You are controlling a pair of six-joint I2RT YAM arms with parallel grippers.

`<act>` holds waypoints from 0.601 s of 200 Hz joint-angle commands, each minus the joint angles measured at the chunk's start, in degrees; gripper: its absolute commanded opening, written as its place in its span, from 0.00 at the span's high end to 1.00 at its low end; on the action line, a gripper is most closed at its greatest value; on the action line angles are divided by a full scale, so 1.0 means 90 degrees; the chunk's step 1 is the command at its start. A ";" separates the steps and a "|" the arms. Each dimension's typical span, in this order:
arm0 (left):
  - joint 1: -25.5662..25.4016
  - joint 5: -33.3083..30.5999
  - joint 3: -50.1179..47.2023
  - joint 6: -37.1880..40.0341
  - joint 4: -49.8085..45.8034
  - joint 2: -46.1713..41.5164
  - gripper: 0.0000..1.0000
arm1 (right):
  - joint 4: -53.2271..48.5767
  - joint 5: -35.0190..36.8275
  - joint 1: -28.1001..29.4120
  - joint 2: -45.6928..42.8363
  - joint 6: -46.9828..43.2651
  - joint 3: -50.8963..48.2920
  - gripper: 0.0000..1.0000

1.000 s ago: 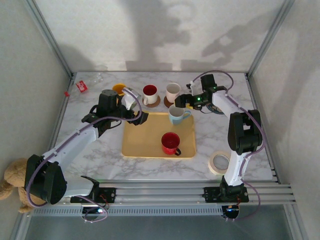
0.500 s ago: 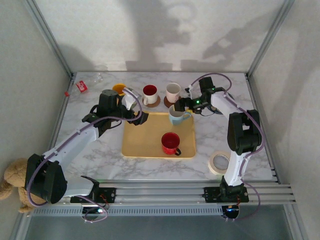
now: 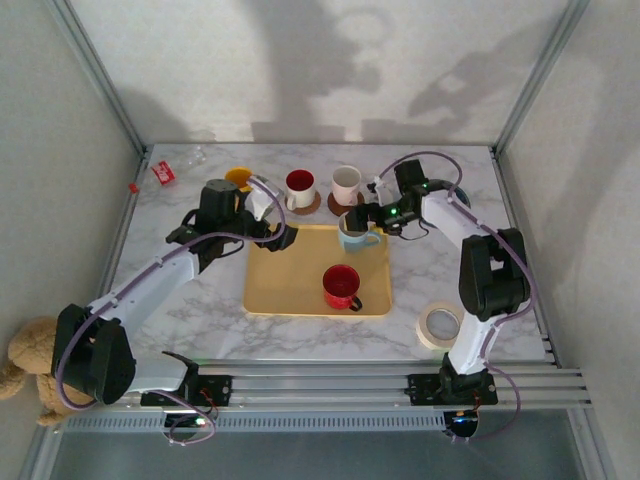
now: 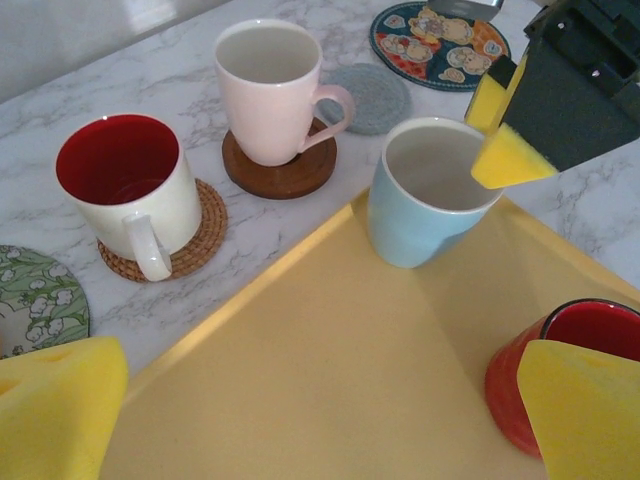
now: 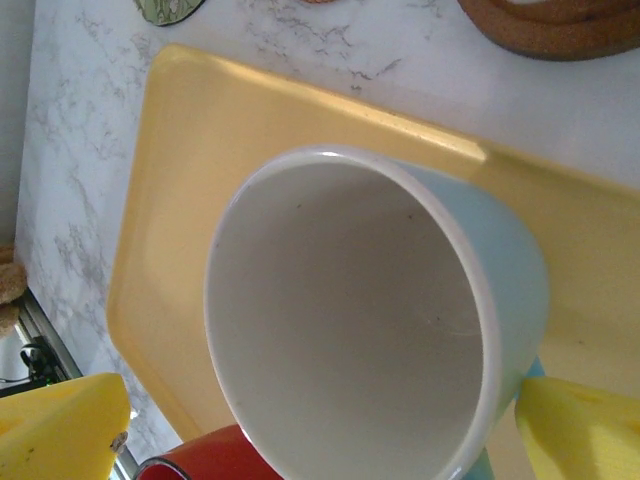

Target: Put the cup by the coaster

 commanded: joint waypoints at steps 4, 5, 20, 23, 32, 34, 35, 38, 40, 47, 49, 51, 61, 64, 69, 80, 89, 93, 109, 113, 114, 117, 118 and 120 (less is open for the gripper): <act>-0.0057 0.0163 0.0170 0.0124 -0.0013 0.0153 0.00 | 0.0070 0.0095 0.0139 -0.0259 0.0225 -0.0138 0.01; -0.0057 0.0163 0.0176 0.0124 -0.0017 0.0154 0.00 | 0.0074 0.0097 0.0144 -0.0261 0.0226 -0.0138 0.01; -0.0058 0.0163 0.0211 0.0135 -0.0038 0.0204 0.00 | 0.0036 0.0155 0.0184 -0.0293 0.0281 -0.0155 0.01; -0.0057 0.0163 0.0212 0.0135 -0.0032 0.0212 0.00 | 0.0018 0.0177 0.0189 -0.0294 0.0284 -0.0152 0.01; -0.0057 0.0172 0.0221 0.0144 -0.0034 0.0206 0.00 | -0.0027 0.0213 0.0199 -0.0301 0.0285 -0.0144 0.01; -0.0057 0.0173 0.0222 0.0144 -0.0037 0.0205 0.00 | -0.0038 0.0228 0.0199 -0.0301 0.0285 -0.0140 0.01; -0.0057 0.0173 0.0222 0.0144 -0.0034 0.0205 0.00 | -0.0039 0.0232 0.0199 -0.0301 0.0289 -0.0144 0.01; -0.0060 0.0173 0.0222 0.0144 -0.0037 0.0207 0.00 | -0.0055 0.0240 0.0199 -0.0304 0.0294 -0.0144 0.01; -0.0058 0.0178 0.0222 0.0144 -0.0033 0.0213 0.00 | -0.0055 0.0239 0.0199 -0.0309 0.0294 -0.0145 0.01; -0.0057 0.0177 0.0230 0.0143 -0.0037 0.0214 0.00 | -0.0085 0.0236 0.0207 -0.0318 0.0303 -0.0138 0.01; -0.0057 0.0174 0.0231 0.0144 -0.0038 0.0214 0.00 | -0.0092 0.0236 0.0208 -0.0313 0.0304 -0.0139 0.01; -0.0057 0.0173 0.0231 0.0144 -0.0040 0.0212 0.00 | -0.0091 0.0236 0.0209 -0.0319 0.0311 -0.0144 0.01; -0.0057 0.0173 0.0241 0.0139 -0.0065 0.0214 0.00 | -0.0116 0.0257 0.0226 -0.0332 0.0340 -0.0163 0.01; -0.0057 0.0173 0.0241 0.0144 -0.0071 0.0221 0.00 | -0.0120 0.0263 0.0228 -0.0339 0.0350 -0.0177 0.01; -0.0058 0.0173 0.0250 0.0139 -0.0076 0.0210 0.00 | -0.0126 0.0273 0.0238 -0.0358 0.0370 -0.0191 0.01; -0.0057 0.0173 0.0260 0.0148 -0.0095 0.0210 0.00 | -0.0116 0.0297 0.0272 -0.0398 0.0396 -0.0238 0.01; -0.0057 0.0163 0.0261 0.0163 -0.0100 0.0214 0.00 | -0.0105 0.0315 0.0297 -0.0446 0.0421 -0.0282 0.01; -0.0057 0.0163 0.0261 0.0164 -0.0102 0.0208 0.00 | -0.0107 0.0326 0.0306 -0.0455 0.0428 -0.0292 0.01; -0.0057 0.0164 0.0280 0.0174 -0.0101 0.0225 0.00 | -0.0105 0.0370 0.0341 -0.0533 0.0475 -0.0342 0.01; -0.0057 0.0163 0.0280 0.0180 -0.0107 0.0236 0.00 | -0.0105 0.0378 0.0345 -0.0557 0.0478 -0.0348 0.01; -0.0057 0.0163 0.0280 0.0182 -0.0108 0.0235 0.00 | -0.0111 0.0385 0.0345 -0.0561 0.0484 -0.0356 0.01; -0.0057 0.0163 0.0289 0.0183 -0.0102 0.0248 0.00 | -0.0121 0.0387 0.0345 -0.0572 0.0488 -0.0362 0.01; -0.0057 0.0163 0.0289 0.0183 -0.0101 0.0251 0.00 | -0.0124 0.0390 0.0345 -0.0573 0.0489 -0.0358 0.01; -0.0057 0.0170 0.0295 0.0176 -0.0100 0.0253 0.00 | -0.0126 0.0399 0.0350 -0.0581 0.0489 -0.0362 0.01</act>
